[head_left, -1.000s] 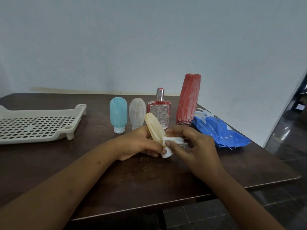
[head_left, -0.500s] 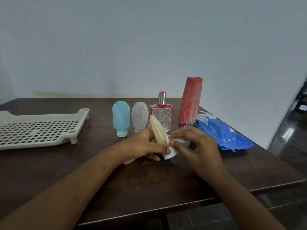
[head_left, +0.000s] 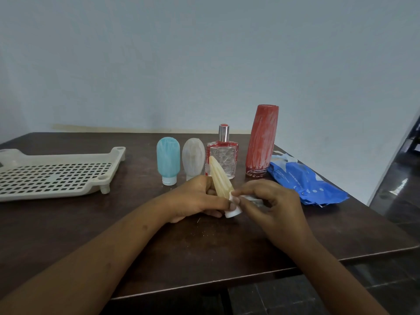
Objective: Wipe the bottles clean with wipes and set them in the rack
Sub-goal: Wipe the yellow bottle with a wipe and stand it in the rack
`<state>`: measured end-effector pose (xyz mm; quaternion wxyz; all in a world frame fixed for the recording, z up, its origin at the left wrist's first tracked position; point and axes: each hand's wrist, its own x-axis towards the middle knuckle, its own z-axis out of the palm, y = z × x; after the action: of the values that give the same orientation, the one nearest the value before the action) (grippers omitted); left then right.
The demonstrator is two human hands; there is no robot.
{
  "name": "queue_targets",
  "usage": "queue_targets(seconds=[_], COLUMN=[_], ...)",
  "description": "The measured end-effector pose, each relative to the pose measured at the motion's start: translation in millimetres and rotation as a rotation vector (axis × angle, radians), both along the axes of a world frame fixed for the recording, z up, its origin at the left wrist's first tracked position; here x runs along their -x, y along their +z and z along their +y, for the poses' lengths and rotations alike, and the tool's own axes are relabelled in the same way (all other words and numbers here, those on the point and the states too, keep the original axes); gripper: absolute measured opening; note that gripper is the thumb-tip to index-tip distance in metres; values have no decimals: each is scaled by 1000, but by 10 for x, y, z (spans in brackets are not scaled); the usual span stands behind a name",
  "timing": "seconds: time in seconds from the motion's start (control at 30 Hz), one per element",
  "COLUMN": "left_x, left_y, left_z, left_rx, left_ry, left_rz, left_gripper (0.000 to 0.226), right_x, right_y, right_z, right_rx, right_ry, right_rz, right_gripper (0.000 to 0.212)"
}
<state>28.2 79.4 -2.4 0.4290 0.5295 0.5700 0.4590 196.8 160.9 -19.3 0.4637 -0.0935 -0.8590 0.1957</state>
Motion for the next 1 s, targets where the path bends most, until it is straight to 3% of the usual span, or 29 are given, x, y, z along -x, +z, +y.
queue_targets(seconds=[0.4, 0.57, 0.77, 1.0], left_x=[-16, -52, -67, -56], left_y=[8, 57, 72, 48], left_z=[-21, -58, -58, -59], left_rx=[-10, -21, -15, -42], left_ry=[-4, -32, -33, -18], left_rz=[30, 104, 105, 165], left_gripper=[19, 17, 17, 19], right_x=[39, 26, 57, -15], right_y=[20, 29, 42, 17], right_z=[9, -60, -11, -40], right_rx=[-12, -138, -63, -135], right_ry=[-27, -12, -55, 0], right_rz=[10, -66, 8, -83], right_gripper=[15, 16, 15, 17])
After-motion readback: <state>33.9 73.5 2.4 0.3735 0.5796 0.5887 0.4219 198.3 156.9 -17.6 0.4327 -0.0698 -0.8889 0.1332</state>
